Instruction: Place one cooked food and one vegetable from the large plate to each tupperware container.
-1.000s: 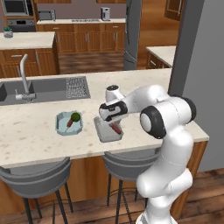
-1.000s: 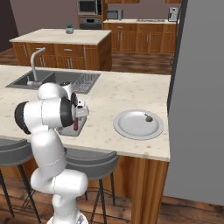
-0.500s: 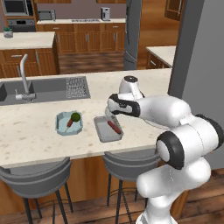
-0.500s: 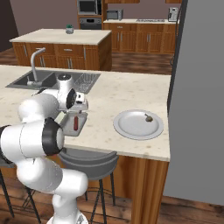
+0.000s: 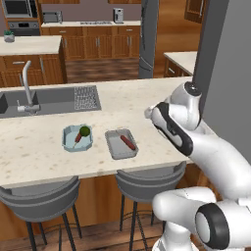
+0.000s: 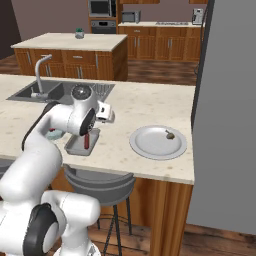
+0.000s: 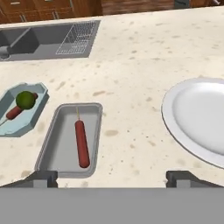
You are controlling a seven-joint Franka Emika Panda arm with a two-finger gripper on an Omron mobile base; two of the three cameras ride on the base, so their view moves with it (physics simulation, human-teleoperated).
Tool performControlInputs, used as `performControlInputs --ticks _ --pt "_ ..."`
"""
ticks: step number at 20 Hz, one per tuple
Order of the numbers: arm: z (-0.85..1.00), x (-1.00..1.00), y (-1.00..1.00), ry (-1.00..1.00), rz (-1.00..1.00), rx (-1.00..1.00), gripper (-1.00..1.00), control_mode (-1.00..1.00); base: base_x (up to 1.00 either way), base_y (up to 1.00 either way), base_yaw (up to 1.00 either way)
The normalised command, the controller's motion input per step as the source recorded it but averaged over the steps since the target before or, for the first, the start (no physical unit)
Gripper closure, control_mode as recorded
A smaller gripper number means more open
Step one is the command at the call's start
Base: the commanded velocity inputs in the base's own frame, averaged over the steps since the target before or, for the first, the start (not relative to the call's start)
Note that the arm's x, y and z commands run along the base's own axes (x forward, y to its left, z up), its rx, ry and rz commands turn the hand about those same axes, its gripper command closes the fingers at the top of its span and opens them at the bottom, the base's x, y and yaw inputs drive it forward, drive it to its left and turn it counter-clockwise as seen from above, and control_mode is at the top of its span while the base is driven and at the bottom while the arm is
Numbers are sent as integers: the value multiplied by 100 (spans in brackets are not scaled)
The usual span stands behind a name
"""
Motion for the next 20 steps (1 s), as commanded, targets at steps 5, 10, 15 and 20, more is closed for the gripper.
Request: performControlInputs --ticks 5,10,15,20 --pt "81 -3 -78 -2 -15 -8 -100 -100 0 0 0" --pt "5 -5 -96 12 -13 -25 -100 -100 0 0 0" --pt "-25 -21 -91 6 -29 -11 -100 -100 0 0 0" --pt "-33 -2 -56 2 -31 6 -100 -100 0 0 0"
